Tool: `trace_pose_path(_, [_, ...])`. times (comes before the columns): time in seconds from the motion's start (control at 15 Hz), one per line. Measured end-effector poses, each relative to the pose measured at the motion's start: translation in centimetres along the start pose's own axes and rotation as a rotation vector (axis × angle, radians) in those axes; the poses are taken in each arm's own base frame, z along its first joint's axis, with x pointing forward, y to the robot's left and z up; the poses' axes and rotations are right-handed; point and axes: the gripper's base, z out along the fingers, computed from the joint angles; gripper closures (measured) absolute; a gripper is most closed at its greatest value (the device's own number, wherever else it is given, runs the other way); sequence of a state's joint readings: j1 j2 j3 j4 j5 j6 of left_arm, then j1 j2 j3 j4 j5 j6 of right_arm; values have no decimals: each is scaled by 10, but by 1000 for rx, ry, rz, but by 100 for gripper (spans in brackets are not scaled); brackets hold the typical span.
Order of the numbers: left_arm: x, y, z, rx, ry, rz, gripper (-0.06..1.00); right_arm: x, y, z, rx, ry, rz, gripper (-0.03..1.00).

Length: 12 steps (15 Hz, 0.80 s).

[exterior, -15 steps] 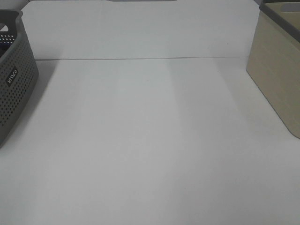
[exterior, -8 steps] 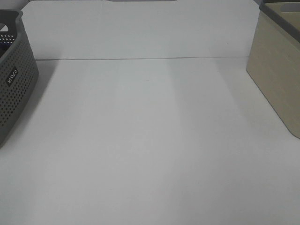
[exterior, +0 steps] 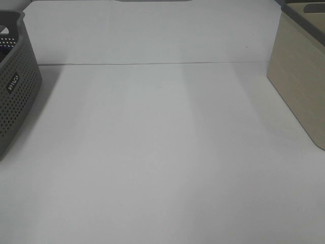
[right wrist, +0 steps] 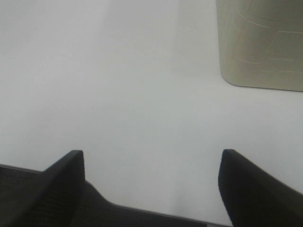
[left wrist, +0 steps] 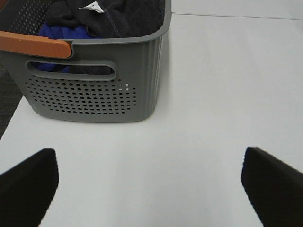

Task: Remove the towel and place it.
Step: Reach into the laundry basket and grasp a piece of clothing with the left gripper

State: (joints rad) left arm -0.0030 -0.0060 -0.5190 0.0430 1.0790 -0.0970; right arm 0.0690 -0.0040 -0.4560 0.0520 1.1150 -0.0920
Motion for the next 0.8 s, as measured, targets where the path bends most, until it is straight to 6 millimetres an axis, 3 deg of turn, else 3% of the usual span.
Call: trace_pose_path(0.8, [0,-2,0,21,1,86,-5,0,0,0,0,0,0,20])
